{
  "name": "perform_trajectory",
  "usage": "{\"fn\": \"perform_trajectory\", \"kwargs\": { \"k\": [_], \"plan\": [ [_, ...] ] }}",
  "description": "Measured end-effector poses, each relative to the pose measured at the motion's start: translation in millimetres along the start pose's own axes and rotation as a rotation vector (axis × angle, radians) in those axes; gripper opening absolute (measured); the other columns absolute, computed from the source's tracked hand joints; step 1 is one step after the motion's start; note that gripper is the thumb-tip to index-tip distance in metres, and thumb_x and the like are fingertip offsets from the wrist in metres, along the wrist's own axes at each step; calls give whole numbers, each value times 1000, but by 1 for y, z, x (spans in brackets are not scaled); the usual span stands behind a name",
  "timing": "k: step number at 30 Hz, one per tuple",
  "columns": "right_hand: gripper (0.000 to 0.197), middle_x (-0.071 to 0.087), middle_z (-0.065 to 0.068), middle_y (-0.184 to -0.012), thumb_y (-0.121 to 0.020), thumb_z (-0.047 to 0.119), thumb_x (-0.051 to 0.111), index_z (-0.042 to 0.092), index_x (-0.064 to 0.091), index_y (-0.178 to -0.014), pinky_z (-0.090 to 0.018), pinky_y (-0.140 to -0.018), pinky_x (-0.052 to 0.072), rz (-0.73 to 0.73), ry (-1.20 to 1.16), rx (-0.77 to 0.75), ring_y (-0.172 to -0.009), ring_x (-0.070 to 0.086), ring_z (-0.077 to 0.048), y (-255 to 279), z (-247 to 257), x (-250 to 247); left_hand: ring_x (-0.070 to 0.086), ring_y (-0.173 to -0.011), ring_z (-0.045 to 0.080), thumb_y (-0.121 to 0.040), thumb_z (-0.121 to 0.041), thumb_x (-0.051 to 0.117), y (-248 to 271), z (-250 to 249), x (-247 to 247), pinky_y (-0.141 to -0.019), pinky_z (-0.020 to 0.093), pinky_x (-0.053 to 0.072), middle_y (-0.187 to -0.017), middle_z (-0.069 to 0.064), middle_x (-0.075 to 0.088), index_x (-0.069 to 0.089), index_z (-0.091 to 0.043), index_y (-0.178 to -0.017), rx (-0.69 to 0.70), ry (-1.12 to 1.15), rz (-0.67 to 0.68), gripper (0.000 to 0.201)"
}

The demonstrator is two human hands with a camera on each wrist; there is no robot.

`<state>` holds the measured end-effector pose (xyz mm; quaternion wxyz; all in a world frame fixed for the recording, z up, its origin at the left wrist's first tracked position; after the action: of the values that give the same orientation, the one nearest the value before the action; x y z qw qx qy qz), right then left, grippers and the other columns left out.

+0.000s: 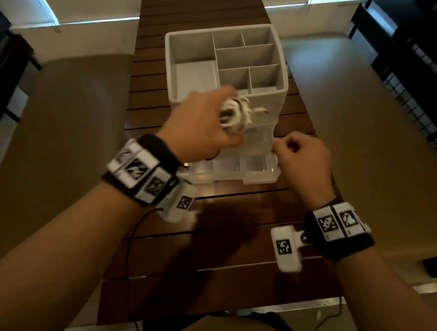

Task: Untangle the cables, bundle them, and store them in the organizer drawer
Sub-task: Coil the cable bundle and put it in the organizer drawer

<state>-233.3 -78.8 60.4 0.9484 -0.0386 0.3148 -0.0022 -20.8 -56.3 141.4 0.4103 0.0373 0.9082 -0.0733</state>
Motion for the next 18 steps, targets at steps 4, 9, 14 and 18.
{"fn": "perform_trajectory", "kwargs": {
  "k": [4,9,14,18],
  "plan": [
    [29,67,-9,-112,-89,26,70,20,62,-116,-43,-86,54,25,154,10,-104,64,-32,-33,-7,16,64,-86,26,-87,-43,79,-37,-8,50,-69,35,42,-100,2,68,55,-23,-118,134,-499,190,44],
    [34,67,-20,-129,-99,11,58,9,61,-133,-39,-95,46,347,316,82,-125,57,-41,-40,-21,38,68,-97,39,-98,-36,68,-54,12,94,-68,40,39,-112,13,69,45,-15,-132,170,-780,318,46],
    [38,70,-15,-130,-102,17,58,16,64,-139,-37,-100,47,384,311,68,-126,59,-38,-47,-17,32,68,-105,36,-88,-54,75,-54,36,109,-85,46,53,-121,13,66,42,-15,-136,166,-833,284,70],
    [35,72,-14,-123,-98,15,61,17,69,-132,-32,-92,47,390,293,60,-122,61,-37,-49,-18,33,60,-118,34,-87,-72,62,-52,44,113,-100,46,46,-134,13,59,41,-17,-142,158,-766,253,81]
  ]
}}
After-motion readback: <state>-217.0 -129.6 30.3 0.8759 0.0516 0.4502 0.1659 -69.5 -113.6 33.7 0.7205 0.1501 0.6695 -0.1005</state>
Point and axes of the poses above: each hand's wrist, its own y-axis away from the middle knuckle, its own x-axis out of the palm, z = x × y, the point moved 4 cm from there along -y, towards the middle knuckle
